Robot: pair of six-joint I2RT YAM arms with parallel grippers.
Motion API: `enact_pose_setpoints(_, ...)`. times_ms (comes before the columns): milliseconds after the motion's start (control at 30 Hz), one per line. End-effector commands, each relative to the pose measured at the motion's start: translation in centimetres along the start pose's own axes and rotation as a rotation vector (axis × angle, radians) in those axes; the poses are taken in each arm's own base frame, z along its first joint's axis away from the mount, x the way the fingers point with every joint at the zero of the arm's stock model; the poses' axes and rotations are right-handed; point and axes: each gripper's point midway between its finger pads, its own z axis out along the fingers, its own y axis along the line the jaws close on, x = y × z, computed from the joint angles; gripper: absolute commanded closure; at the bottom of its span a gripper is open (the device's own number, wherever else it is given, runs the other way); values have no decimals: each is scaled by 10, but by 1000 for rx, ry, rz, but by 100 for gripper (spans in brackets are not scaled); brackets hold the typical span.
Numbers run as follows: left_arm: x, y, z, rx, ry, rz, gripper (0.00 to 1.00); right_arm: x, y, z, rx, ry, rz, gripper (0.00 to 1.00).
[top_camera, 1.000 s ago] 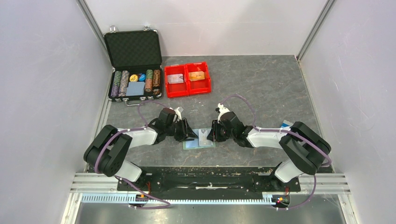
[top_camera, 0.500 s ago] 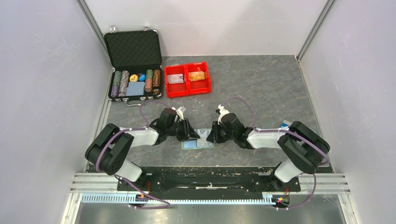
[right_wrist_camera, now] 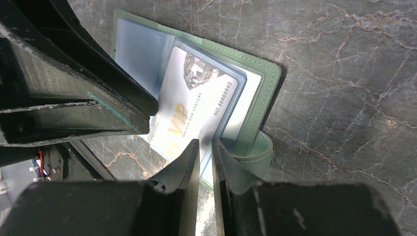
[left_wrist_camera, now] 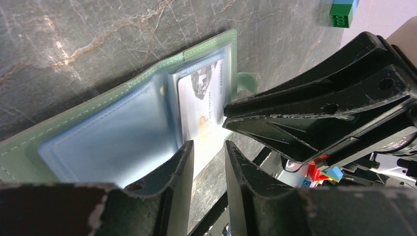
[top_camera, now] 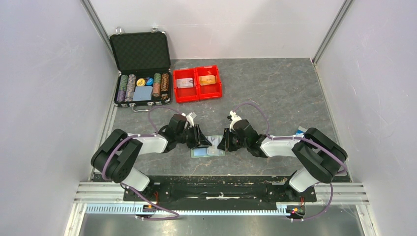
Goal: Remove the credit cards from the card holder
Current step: Remove the credit card from the card holder.
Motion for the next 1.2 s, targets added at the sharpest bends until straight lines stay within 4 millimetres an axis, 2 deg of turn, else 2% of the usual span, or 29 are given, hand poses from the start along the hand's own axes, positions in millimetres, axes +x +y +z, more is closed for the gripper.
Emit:
enact_pose_setpoints(0, -6, -14, -7, 19, -34, 2, 62, 6, -6, 2, 11, 12, 4, 83)
enact_pose_setpoints(167, -8, -4, -11, -50, -43, 35, 62, 6, -6, 2, 12, 11, 4, 84)
enact_pose_setpoints(300, -4, 2, -6, -58, -18, 37, 62, 5, -5, 2, 10, 9, 5, 84)
enact_pose_setpoints(600, 1, 2, 3, -17, 1, 22, 66, 6, -3, 2, -4, 12, 4, 85)
enact_pose_setpoints(733, 3, -1, 4, 12, 5, 4, 72, 6, -2, 2, -11, 11, 5, 85)
enact_pose_setpoints(900, 4, -6, 2, 40, -1, -21, 97, 7, -9, 3, 26, 13, 7, 86)
enact_pose_setpoints(1167, 2, -13, -1, 55, -13, -48, 98, 13, -30, 0, 88, 23, 25, 87)
